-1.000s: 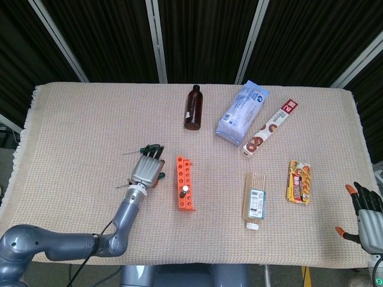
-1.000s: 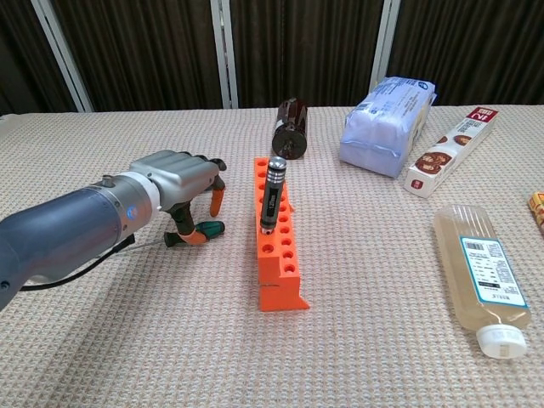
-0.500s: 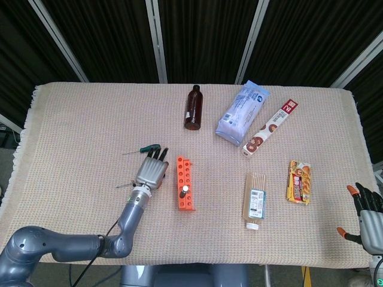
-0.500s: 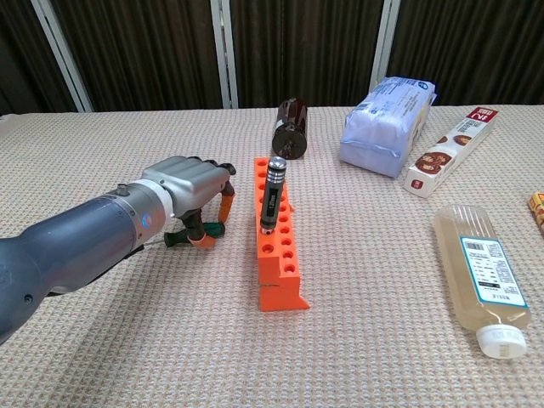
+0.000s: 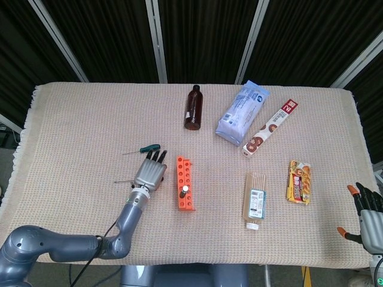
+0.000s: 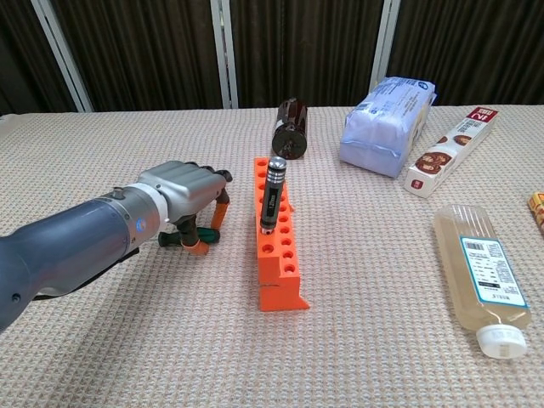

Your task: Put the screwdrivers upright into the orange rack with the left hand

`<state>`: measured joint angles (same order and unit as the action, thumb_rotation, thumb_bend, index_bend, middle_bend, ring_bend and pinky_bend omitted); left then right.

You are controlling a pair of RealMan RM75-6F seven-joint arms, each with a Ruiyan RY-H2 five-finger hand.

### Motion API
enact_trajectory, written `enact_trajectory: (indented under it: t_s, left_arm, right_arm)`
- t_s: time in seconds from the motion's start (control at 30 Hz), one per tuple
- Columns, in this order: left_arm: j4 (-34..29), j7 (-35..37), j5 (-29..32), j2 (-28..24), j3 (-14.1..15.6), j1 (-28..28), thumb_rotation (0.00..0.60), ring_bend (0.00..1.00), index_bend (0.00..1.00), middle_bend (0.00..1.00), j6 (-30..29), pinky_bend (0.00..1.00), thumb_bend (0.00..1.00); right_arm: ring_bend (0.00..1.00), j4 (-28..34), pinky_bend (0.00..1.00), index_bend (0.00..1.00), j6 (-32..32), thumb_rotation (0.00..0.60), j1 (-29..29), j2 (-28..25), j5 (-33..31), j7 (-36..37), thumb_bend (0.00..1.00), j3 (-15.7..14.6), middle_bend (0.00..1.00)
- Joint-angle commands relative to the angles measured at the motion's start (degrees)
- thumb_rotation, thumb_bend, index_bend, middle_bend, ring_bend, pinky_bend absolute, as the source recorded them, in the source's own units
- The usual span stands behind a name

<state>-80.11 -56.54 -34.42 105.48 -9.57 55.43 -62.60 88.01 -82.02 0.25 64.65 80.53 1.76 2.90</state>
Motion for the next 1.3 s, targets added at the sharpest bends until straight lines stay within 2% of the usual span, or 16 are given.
enact_trajectory:
  t_s: [0.03, 0.2, 0.33, 0.4, 0.57, 0.77, 0.93, 1.3]
  left_arm:
    - [-0.6, 0.1, -0.4, -0.4, 0.2, -0.2, 0.600, 0.00, 0.54, 0.01, -0.3, 0.00, 0.32]
    - [-2.5, 1.6, -1.1, -2.0, 0.1, -1.2, 0.600, 0.00, 0.58, 0.03, -0.9, 0.00, 0.36]
    - [-4.3, 5.4, -3.2, -3.6, -0.4, -2.5, 0.600, 0.00, 0.63, 0.07, -1.1, 0.00, 0.45]
    - [-5.8, 7.3, -4.7, -5.0, -0.6, -3.2, 0.600, 0.00, 0.65, 0.09, -1.4, 0.00, 0.46]
    - [-9.8, 14.0, -8.0, -8.6, -1.8, -5.2, 0.600, 0.00, 0.70, 0.14, -0.6, 0.00, 0.49]
    - [-15.3, 24.0, -10.9, -13.5, -4.7, -7.7, 0.600, 0.00, 0.74, 0.20, 1.0, 0.00, 0.57]
    - [-18.5, 31.8, -15.0, -17.1, -6.3, -10.1, 0.600, 0.03, 0.76, 0.25, 0.6, 0.00, 0.60]
    - [-24.1, 45.5, -21.7, -22.3, -8.7, -14.2, 0.600, 0.08, 0.77, 0.31, -0.4, 0.00, 0.61]
  right_arm:
    - [0.00, -0.1, 0.00, 0.08, 0.1, 0.600, 0.0, 0.0, 0.0, 0.0, 0.02, 0.0, 0.00]
    - [0.00, -0.1, 0.00, 0.08, 0.1, 0.600, 0.1, 0.0, 0.0, 0.0, 0.02, 0.0, 0.00]
    - [0.00, -0.1, 0.00, 0.08, 0.1, 0.600, 0.0, 0.1, 0.0, 0.0, 0.02, 0.0, 0.00]
    - [0.00, 0.0, 0.00, 0.08, 0.1, 0.600, 0.0, 0.1, 0.0, -0.1, 0.02, 0.0, 0.00]
    - [0.00, 0.1, 0.00, 0.08, 0.0, 0.600, 0.2, 0.1, 0.3, -0.2, 0.02, 0.0, 0.00]
    - [0.00, 0.4, 0.00, 0.08, -0.3, 0.600, 0.0, 0.0, 0.5, -0.5, 0.02, 0.0, 0.00]
    - [0.00, 0.5, 0.00, 0.08, -0.5, 0.600, -0.1, 0.0, 0.6, -0.6, 0.02, -0.1, 0.00]
    - [0.00, 0.5, 0.00, 0.09, -0.4, 0.600, 0.0, 0.2, 0.6, -0.8, 0.03, 0.0, 0.00]
